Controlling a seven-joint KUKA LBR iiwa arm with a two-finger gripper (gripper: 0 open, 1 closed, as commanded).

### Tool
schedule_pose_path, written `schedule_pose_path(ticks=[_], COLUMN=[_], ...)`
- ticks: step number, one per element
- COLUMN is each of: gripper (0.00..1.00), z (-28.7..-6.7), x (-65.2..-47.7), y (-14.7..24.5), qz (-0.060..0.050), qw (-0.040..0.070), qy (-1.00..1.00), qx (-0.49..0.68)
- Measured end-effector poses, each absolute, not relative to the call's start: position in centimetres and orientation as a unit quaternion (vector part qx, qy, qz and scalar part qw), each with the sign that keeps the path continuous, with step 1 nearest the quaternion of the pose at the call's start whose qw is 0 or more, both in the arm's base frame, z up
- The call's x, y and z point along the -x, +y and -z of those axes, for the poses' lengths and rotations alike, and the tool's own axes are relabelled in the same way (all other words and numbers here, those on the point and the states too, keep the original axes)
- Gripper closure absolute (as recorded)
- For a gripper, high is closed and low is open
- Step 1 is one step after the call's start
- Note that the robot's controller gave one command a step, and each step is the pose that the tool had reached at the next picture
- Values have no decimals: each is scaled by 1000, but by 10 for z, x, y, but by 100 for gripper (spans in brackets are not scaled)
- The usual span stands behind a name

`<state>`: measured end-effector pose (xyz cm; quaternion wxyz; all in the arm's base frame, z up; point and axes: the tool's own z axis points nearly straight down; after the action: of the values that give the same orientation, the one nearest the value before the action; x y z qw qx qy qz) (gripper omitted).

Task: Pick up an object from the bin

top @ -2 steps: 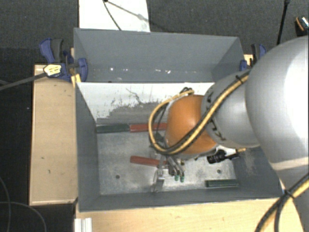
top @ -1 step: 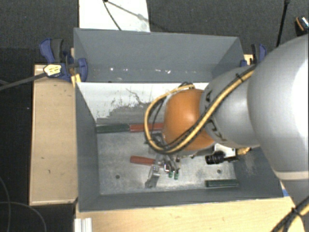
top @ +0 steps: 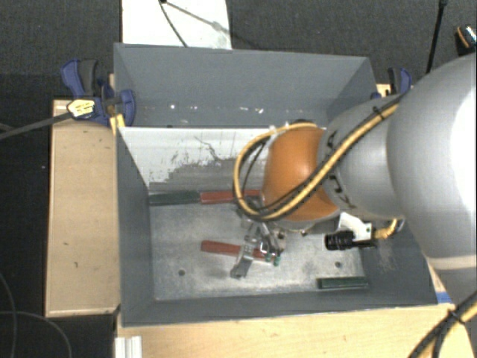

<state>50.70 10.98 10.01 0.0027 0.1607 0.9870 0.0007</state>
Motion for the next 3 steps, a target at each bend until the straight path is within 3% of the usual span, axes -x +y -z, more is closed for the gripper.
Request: schedule_pose_path(ticks=[1,2,3], gripper=[0,0,100], z=[-69,-69,-69], x=[-484,-484,-484], y=[130,130,130], qz=[0,0,0], qw=[-2,-2,-1], qy=[977,977,977], qx=[-212,-213,-214])
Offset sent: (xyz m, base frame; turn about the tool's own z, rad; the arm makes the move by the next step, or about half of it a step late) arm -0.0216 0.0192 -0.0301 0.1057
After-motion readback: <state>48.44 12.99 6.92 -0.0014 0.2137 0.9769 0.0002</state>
